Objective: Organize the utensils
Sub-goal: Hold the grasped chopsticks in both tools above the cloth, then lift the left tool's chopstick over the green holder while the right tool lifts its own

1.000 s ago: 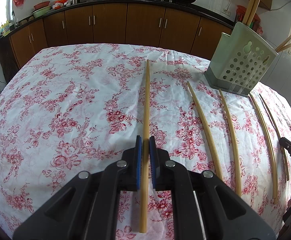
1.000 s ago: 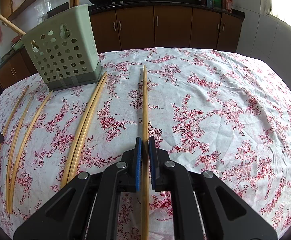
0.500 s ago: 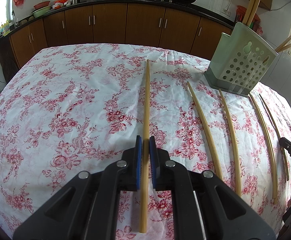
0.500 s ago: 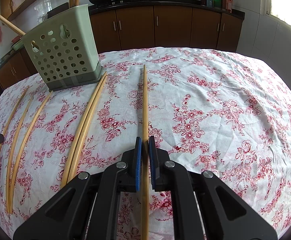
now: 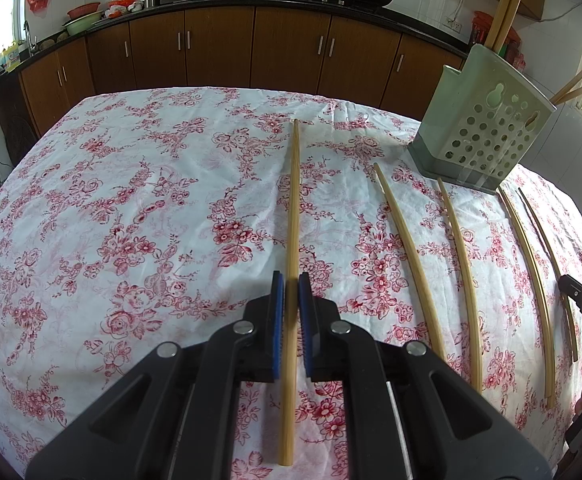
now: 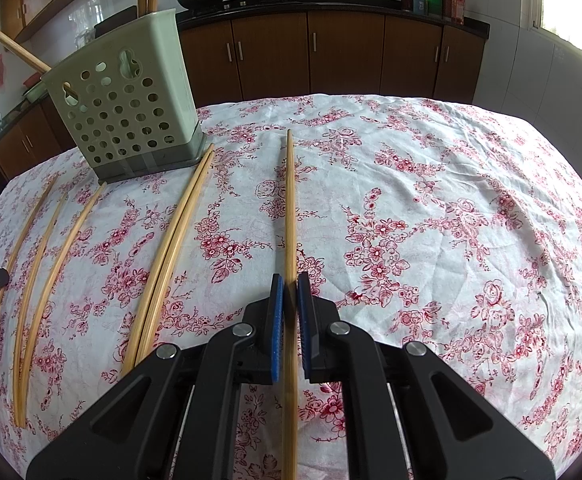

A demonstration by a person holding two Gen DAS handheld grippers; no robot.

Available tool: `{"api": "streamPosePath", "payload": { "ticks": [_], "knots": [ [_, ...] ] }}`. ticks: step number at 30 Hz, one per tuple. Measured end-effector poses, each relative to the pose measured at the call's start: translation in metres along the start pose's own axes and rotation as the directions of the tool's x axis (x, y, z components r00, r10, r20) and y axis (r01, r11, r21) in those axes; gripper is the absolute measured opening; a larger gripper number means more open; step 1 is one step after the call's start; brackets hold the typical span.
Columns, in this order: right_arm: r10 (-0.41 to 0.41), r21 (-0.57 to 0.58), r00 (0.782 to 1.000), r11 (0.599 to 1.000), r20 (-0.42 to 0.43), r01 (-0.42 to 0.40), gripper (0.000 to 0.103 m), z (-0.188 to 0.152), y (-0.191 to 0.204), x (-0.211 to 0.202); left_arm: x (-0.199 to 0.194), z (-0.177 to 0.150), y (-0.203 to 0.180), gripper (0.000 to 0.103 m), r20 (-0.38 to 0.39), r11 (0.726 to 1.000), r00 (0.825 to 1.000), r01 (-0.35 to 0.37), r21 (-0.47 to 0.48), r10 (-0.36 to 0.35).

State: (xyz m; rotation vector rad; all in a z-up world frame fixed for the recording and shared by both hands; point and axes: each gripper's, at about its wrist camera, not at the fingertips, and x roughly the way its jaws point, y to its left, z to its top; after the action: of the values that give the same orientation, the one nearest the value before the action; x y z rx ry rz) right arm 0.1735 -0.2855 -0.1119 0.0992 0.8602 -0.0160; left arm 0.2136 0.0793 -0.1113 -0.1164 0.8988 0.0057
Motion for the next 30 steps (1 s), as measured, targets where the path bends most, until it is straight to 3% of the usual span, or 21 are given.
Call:
{"api": "streamPosePath", "payload": {
  "ticks": [14, 18, 25, 30],
  "knots": [
    [0.0, 0.0, 1.0, 1.0, 0.0, 0.0, 0.009, 0.001, -0.001, 0.0, 0.0, 0.0, -0.001, 0.011, 0.0, 1.0, 1.0, -0.001, 0.0, 0.001],
    [0.005, -0.008, 1.0, 1.0, -0.001, -0.005, 0.01, -0.005, -0.001, -0.006, -0.005, -0.006, -0.007, 0.011, -0.002, 0.998, 0.999, -0.042, 0.054, 0.042],
    [0.025, 0.004, 1.0, 1.0, 0.0, -0.025, 0.008, -0.014, -0.006, -0.015, -0.011, -0.013, -0.013, 0.008, -0.008, 0.994, 0.999, -0.051, 0.095, 0.052],
    [0.017, 0.0, 0.995, 1.0, 0.097, -0.017, 0.008, -0.002, -0.009, -0.043, -0.042, -0.005, -0.02, 0.008, 0.064, 0.991, 0.997, -0.041, 0.13, 0.033]
  ]
}}
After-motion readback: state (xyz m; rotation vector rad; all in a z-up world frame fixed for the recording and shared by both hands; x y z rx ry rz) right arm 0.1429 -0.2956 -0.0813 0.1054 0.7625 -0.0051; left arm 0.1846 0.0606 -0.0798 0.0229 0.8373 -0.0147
